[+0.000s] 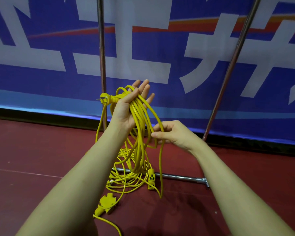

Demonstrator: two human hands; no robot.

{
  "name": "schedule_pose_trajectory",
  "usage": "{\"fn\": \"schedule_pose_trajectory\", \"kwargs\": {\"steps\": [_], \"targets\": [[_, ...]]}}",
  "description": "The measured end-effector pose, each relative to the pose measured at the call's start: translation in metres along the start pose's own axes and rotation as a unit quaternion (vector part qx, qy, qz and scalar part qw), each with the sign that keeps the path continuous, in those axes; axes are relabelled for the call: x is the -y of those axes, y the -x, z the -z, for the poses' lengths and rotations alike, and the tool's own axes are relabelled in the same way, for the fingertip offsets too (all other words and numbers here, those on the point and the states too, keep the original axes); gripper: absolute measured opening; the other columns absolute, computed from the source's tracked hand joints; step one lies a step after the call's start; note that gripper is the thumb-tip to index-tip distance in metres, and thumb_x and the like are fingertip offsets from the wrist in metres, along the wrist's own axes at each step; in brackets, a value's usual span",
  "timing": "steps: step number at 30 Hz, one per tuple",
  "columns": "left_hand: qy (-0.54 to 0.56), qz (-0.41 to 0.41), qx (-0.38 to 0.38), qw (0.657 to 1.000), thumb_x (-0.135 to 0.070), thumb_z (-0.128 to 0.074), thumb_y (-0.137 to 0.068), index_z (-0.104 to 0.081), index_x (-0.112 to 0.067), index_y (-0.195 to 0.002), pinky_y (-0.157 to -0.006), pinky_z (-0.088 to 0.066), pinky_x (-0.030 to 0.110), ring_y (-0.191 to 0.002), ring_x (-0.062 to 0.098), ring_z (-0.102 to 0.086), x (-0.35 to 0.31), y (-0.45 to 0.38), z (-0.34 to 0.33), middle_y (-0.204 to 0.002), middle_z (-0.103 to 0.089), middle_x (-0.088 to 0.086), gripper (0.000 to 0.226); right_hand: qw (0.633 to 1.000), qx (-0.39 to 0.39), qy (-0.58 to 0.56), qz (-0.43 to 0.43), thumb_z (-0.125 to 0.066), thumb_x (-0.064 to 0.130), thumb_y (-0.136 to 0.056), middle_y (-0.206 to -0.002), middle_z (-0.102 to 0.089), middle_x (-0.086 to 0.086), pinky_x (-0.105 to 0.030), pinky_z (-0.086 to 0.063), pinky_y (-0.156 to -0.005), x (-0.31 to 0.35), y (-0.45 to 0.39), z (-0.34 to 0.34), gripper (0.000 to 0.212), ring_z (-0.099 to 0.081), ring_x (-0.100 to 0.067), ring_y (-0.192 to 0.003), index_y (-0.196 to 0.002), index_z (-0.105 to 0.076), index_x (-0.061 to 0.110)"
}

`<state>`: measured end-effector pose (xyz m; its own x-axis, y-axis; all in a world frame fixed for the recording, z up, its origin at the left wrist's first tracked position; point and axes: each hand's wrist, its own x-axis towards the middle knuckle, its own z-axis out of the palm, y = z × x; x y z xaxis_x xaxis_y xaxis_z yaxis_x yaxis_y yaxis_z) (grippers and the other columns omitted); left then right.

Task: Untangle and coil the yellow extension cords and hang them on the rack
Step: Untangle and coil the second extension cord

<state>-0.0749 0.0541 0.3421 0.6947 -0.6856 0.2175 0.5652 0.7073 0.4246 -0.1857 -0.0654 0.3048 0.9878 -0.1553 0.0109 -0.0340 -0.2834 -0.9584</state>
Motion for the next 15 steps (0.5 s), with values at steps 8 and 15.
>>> {"fn": "schedule_pose_trajectory", "kwargs": {"steps": [8, 15], "targets": [[-0.058, 0.015, 0.032, 0.998, -0.010, -0.033, -0.098, -0.052, -0.017, -0.110, -0.076, -0.054, 0.051, -0.088, 0.023, -0.071, 0.005, 0.000, 0.002, -0.100, -0.073, 0.001, 0.024, 0.998, 0.011, -0.040, -0.051, -0.067, 0.008, -0.084, -0.065, -0.070, -0.003, -0.028, -0.054, -0.056, 0.003, 0.007, 0.001, 0.008, -0.070, -0.020, -0.058, -0.091, -0.064, 0.008], [-0.046, 0.012, -0.028, 0.999, -0.008, -0.032, -0.099, -0.053, -0.016, -0.104, -0.039, -0.039, 0.014, -0.035, 0.001, -0.039, 0.001, -0.004, 0.004, -0.070, -0.066, -0.001, 0.022, 0.997, -0.025, -0.065, -0.022, -0.065, 0.009, -0.086, -0.074, -0.068, -0.009, -0.028, -0.057, -0.063, -0.005, 0.007, 0.010, 0.006, -0.067, -0.018, -0.066, -0.082, -0.069, 0.008]]}}
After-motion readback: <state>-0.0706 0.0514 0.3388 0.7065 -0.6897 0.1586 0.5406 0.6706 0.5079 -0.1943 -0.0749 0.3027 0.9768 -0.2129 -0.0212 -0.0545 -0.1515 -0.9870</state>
